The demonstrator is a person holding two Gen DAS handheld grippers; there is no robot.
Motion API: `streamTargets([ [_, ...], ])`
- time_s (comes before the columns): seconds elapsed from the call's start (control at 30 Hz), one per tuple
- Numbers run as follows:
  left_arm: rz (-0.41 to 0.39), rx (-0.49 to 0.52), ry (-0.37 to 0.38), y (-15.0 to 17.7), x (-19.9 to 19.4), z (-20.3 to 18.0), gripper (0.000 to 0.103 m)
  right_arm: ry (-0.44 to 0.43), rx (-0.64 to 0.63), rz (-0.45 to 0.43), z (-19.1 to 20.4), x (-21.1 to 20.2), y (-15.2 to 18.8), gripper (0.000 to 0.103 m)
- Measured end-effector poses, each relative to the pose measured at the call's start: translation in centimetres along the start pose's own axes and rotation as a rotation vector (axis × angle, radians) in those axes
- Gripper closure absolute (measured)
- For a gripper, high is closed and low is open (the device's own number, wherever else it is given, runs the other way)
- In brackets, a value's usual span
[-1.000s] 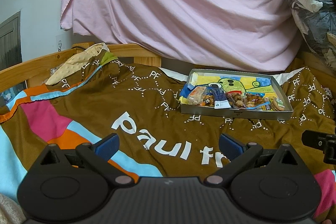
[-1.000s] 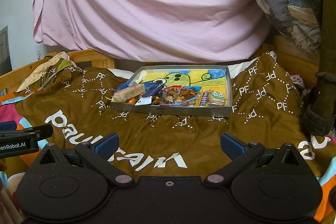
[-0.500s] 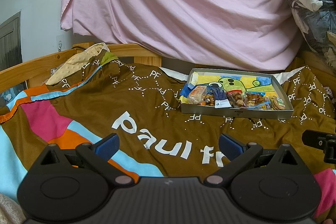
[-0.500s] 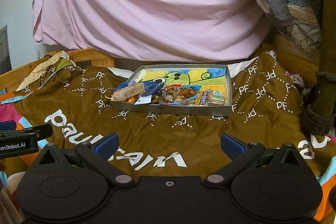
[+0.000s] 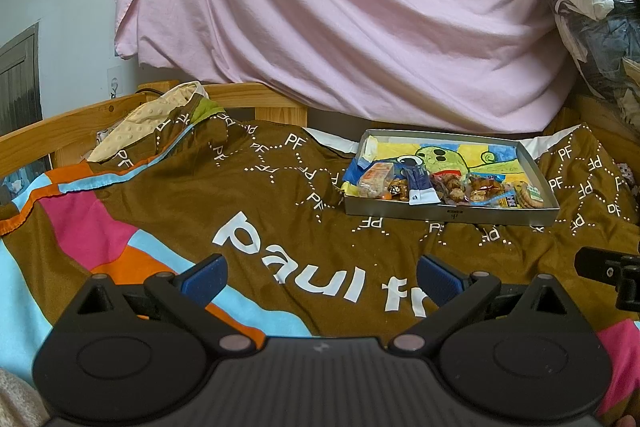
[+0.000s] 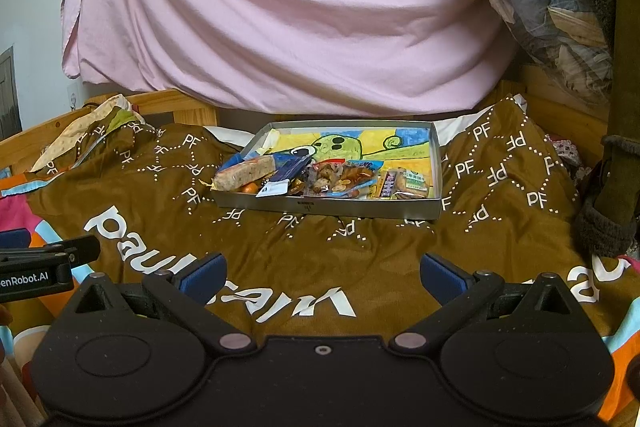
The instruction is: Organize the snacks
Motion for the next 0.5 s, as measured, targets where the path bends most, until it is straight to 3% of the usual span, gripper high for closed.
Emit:
streamTargets([
  [0.5, 0.000, 0.002, -0.001, 0.04, 0.00, -0.05, 0.000, 0.001, -0.001, 0.003, -0.06, -0.08, 0.41, 0.001],
])
Point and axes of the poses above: each gripper's, at about its wrist camera, not at the fingertips, and x roughly the way its jaws point, z to its left, y to its underside, the point moved 8 cm from there along x, roughly the way its jaws point, and after that the axes turned 1 degree about -z, right-handed, at the moved point
